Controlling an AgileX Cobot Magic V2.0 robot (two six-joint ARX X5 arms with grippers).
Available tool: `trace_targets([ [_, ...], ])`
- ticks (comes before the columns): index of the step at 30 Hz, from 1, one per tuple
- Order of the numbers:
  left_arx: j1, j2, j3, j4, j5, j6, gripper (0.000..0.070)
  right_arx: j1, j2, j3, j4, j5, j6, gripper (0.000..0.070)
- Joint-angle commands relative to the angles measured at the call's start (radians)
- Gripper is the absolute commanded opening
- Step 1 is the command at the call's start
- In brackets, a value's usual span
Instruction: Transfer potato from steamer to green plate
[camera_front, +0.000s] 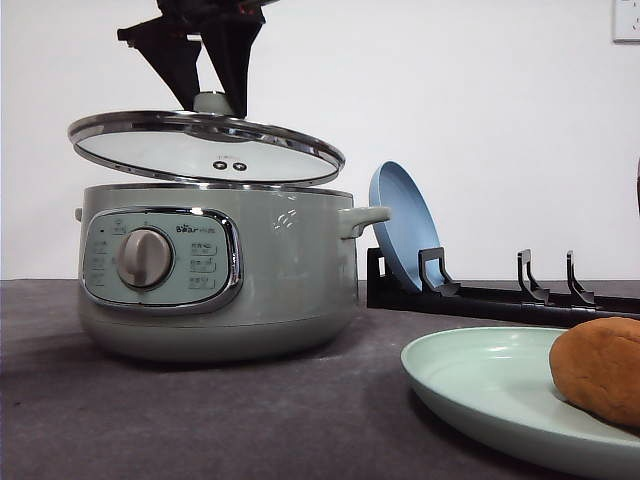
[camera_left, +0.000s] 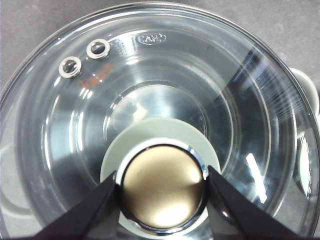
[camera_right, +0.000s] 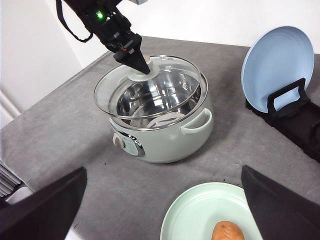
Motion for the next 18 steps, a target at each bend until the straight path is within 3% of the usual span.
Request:
trace_targets([
  [1,-0.008,0.01,0.034,0.025,-0.001,-0.002,0.0,0.005,0.002,0.016,0.008,0.005,-0.011,0.0624],
  [18,-0.012,0.049,0.034,0.028,-0.001,-0.002,0.0,0.005,0.002,0.016,0.008,0.004,-0.003,0.0624],
])
